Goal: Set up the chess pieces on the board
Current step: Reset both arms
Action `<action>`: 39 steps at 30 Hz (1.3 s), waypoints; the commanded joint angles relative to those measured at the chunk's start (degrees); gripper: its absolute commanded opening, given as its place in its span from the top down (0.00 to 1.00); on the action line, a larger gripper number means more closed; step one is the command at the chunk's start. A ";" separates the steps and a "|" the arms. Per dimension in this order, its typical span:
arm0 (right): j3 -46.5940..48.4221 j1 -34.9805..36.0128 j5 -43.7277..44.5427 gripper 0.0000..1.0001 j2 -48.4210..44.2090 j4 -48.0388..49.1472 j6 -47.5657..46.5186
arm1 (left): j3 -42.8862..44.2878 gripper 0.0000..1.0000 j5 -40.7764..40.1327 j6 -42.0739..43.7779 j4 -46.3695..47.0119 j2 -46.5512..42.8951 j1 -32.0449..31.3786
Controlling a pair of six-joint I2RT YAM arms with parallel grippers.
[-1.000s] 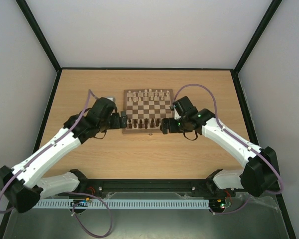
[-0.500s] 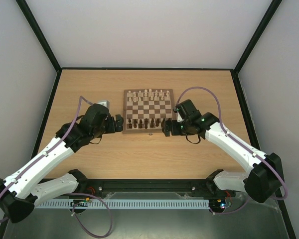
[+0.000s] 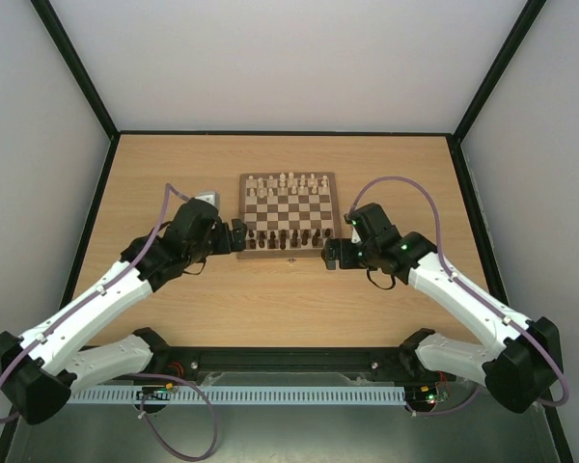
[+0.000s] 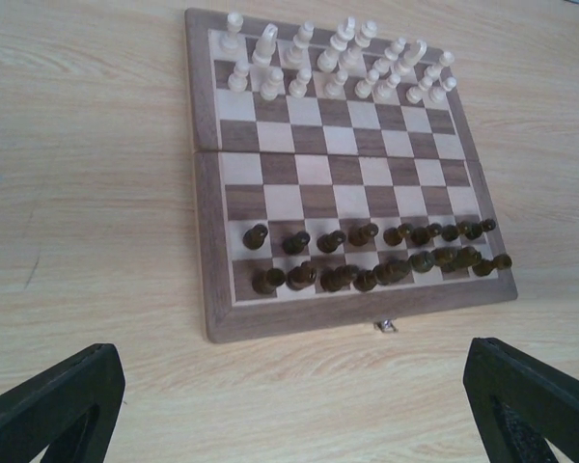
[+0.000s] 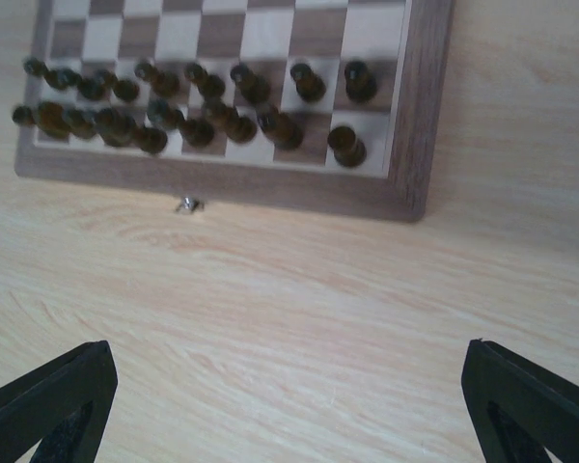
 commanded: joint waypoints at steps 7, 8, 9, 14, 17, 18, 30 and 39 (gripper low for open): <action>10.84 -0.50 5.78 0.01 4.32 6.50 0.36 | 3.95 0.01 -5.87 4.50 17.38 7.65 0.01; 13.27 -1.03 5.87 0.01 5.68 7.10 0.24 | 5.60 0.01 -6.35 5.00 18.62 9.07 0.30; 15.82 -1.85 6.02 0.01 7.82 7.45 0.08 | 8.07 0.01 -6.60 5.63 20.23 10.77 0.75; 24.80 -12.05 6.11 0.01 14.98 10.21 0.19 | 16.39 0.01 -5.51 9.13 22.72 19.45 7.94; 22.59 -19.85 7.13 0.02 16.29 15.51 1.09 | 13.86 0.01 -6.14 10.61 24.90 19.64 14.49; 20.55 -21.65 8.80 0.01 16.13 17.50 1.05 | 11.10 0.01 -6.47 11.06 28.22 18.29 16.13; -6.30 -26.31 23.13 0.01 12.40 42.92 0.74 | -17.31 0.01 -17.16 22.52 56.21 11.85 22.28; -16.39 -26.43 30.31 0.01 14.88 57.60 -3.41 | -20.85 0.01 -18.07 24.55 67.30 22.44 26.85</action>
